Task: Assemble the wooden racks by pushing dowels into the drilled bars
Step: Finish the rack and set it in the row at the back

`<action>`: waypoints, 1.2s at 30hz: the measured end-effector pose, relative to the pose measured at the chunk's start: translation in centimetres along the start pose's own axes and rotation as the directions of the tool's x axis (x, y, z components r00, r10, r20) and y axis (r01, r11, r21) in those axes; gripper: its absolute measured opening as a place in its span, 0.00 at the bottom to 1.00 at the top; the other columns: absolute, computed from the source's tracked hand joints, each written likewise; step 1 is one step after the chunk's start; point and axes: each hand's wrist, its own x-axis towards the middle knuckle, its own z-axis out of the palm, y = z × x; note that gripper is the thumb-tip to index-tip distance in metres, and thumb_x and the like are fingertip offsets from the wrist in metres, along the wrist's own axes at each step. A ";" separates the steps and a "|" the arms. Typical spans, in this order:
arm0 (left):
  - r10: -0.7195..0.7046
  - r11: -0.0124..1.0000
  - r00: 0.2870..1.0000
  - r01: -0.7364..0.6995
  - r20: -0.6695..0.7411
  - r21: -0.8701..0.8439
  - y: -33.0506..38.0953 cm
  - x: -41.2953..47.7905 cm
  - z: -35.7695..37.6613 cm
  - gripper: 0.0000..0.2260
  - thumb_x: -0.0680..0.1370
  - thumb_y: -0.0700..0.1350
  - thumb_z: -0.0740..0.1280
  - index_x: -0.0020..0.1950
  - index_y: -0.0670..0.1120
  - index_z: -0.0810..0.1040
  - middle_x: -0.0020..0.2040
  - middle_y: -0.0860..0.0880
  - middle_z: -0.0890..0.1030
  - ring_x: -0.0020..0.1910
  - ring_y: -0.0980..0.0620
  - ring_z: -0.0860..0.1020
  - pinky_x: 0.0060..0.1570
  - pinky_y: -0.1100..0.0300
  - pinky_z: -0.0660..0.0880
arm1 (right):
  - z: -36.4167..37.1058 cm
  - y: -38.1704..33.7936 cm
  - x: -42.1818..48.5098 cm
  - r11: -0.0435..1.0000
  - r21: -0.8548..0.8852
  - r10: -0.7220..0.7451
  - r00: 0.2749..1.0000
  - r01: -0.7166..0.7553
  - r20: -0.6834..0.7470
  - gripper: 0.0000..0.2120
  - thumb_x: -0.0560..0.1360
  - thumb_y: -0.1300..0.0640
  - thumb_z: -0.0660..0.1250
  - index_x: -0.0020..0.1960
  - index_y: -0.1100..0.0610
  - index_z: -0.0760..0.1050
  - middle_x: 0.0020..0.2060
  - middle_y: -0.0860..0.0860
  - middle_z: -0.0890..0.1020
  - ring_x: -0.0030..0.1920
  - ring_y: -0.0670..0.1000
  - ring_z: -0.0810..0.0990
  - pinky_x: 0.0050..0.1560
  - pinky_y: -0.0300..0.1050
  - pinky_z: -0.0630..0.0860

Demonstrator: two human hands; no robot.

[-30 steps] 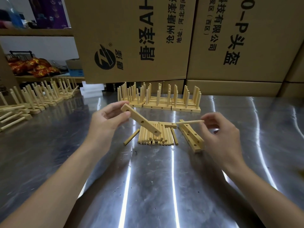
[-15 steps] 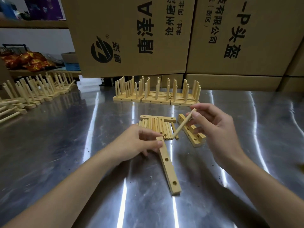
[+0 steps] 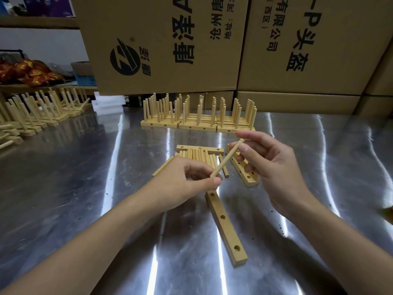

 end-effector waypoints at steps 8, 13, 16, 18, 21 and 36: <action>0.012 0.998 0.998 -0.016 -0.066 -0.069 0.1 0.0 -0.1 0.04 0.75 0.47 0.80 0.48 0.49 0.90 0.42 0.48 0.88 0.41 0.56 0.84 0.43 0.69 0.77 | -0.2 0.1 0.1 0.999 0.035 0.015 1.000 -0.016 0.021 0.12 0.83 0.61 0.68 0.64 0.52 0.83 0.55 0.54 0.88 0.47 0.47 0.84 0.42 0.37 0.79; -0.008 0.998 0.995 0.002 -0.096 -0.062 0.2 -0.1 -0.1 0.06 0.73 0.48 0.82 0.45 0.48 0.90 0.39 0.48 0.87 0.38 0.56 0.82 0.39 0.67 0.76 | -0.3 0.3 0.1 0.997 0.057 0.049 0.998 -0.051 0.040 0.13 0.83 0.62 0.68 0.65 0.52 0.82 0.56 0.54 0.88 0.48 0.47 0.84 0.41 0.37 0.79; -0.010 0.999 0.995 0.005 -0.103 -0.048 0.1 0.1 -0.1 0.05 0.72 0.47 0.82 0.44 0.47 0.89 0.36 0.50 0.86 0.35 0.60 0.81 0.36 0.70 0.74 | -0.2 0.4 0.1 0.992 0.090 0.083 0.995 -0.088 0.058 0.12 0.82 0.59 0.70 0.63 0.51 0.84 0.56 0.55 0.88 0.49 0.49 0.85 0.42 0.38 0.79; -0.007 0.999 0.995 0.004 -0.100 -0.032 -0.1 0.2 0.0 0.05 0.72 0.47 0.82 0.43 0.47 0.89 0.36 0.50 0.86 0.35 0.61 0.81 0.36 0.71 0.73 | -0.2 0.5 0.1 0.990 0.088 0.104 0.991 -0.111 0.083 0.10 0.82 0.58 0.71 0.62 0.51 0.84 0.56 0.56 0.88 0.49 0.50 0.85 0.41 0.37 0.79; -0.004 1.000 0.996 0.004 -0.088 -0.007 -0.4 0.1 0.0 0.05 0.73 0.49 0.81 0.43 0.49 0.89 0.38 0.50 0.87 0.36 0.60 0.81 0.36 0.71 0.73 | -0.2 0.6 0.0 0.990 0.062 0.117 0.988 -0.124 0.102 0.09 0.81 0.57 0.72 0.60 0.53 0.85 0.55 0.56 0.88 0.48 0.50 0.86 0.41 0.37 0.79; 0.064 0.997 0.967 -0.050 -0.246 0.064 -0.7 0.2 -0.2 0.07 0.78 0.49 0.78 0.55 0.55 0.87 0.45 0.53 0.86 0.43 0.57 0.83 0.44 0.65 0.78 | 0.6 1.4 -0.6 0.796 -0.601 0.074 0.972 0.076 0.221 0.04 0.76 0.50 0.77 0.51 0.46 0.86 0.41 0.44 0.81 0.44 0.45 0.79 0.46 0.42 0.74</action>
